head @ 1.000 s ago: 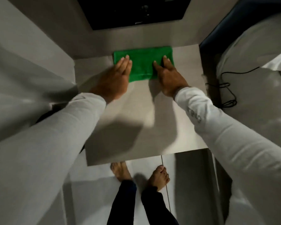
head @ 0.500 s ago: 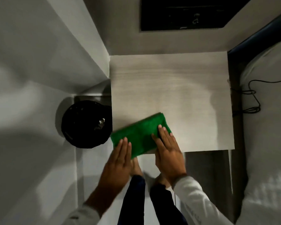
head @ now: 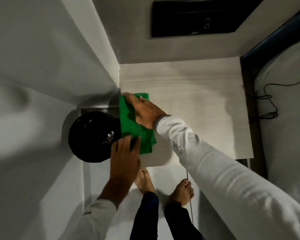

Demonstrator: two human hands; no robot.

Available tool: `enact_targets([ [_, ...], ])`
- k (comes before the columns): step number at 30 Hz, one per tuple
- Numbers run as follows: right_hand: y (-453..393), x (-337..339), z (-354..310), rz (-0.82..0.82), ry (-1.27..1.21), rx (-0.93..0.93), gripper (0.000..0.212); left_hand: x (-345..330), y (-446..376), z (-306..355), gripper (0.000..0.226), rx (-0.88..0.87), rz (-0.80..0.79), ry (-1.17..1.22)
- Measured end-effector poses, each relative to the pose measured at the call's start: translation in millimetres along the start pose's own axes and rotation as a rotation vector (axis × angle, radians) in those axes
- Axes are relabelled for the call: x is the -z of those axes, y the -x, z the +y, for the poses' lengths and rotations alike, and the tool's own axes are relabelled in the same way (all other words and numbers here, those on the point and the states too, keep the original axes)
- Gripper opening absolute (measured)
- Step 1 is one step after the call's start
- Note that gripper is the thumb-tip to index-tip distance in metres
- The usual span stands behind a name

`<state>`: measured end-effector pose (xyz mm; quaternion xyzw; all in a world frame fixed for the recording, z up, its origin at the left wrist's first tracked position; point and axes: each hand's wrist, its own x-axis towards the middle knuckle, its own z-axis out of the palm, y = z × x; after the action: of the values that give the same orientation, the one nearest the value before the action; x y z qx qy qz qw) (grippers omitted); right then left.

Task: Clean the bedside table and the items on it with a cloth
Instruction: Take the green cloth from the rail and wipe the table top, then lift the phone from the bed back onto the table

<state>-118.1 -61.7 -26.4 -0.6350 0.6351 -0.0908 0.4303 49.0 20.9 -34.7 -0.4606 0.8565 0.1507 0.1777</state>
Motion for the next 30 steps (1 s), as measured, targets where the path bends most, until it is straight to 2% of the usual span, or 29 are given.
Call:
enact_targets([
  [1,26,31,21,0.108,-0.013,-0.034,0.079,16,-13,27,0.056,-0.064,0.031,0.013],
  [3,50,57,29,0.325,-0.026,-0.023,0.073,43,-24,36,0.049,-0.056,0.146,0.069],
  [5,74,59,22,0.477,-0.024,-0.017,0.066,61,-31,32,0.049,-0.021,0.236,0.069],
  [8,124,56,27,0.715,0.007,-0.124,0.055,82,-38,37,0.046,-0.135,0.409,0.077],
  [12,243,90,84,1.109,0.1,-0.347,0.052,130,-62,145,0.046,-0.524,0.538,0.142],
  [15,333,106,123,1.389,0.11,-0.498,0.055,159,-70,242,0.046,-0.836,0.561,0.209],
  [17,372,114,140,1.593,0.024,-0.583,0.058,172,-71,289,0.045,-0.994,0.514,0.309],
  [20,431,116,168,1.869,-0.25,-0.824,0.068,182,-63,387,0.047,-1.176,0.327,0.426],
  [22,452,116,183,1.964,-0.697,-0.869,0.074,183,-61,448,0.048,-1.235,0.186,0.448],
  [23,459,118,187,2.016,-0.981,-0.829,0.076,182,-61,477,0.047,-1.229,0.109,0.452],
  [25,474,121,200,2.079,-1.453,-0.687,0.075,175,-70,531,0.045,-1.182,-0.035,0.412],
  [26,479,121,206,2.084,-1.569,-0.622,0.073,170,-78,553,0.042,-1.156,-0.07,0.379],
  [28,481,120,212,2.032,-1.614,-0.544,0.067,159,-92,578,0.035,-1.096,-0.115,0.351],
  [30,478,120,215,1.969,-1.535,-0.535,0.052,150,-100,589,0.031,-1.033,-0.182,0.437],
])
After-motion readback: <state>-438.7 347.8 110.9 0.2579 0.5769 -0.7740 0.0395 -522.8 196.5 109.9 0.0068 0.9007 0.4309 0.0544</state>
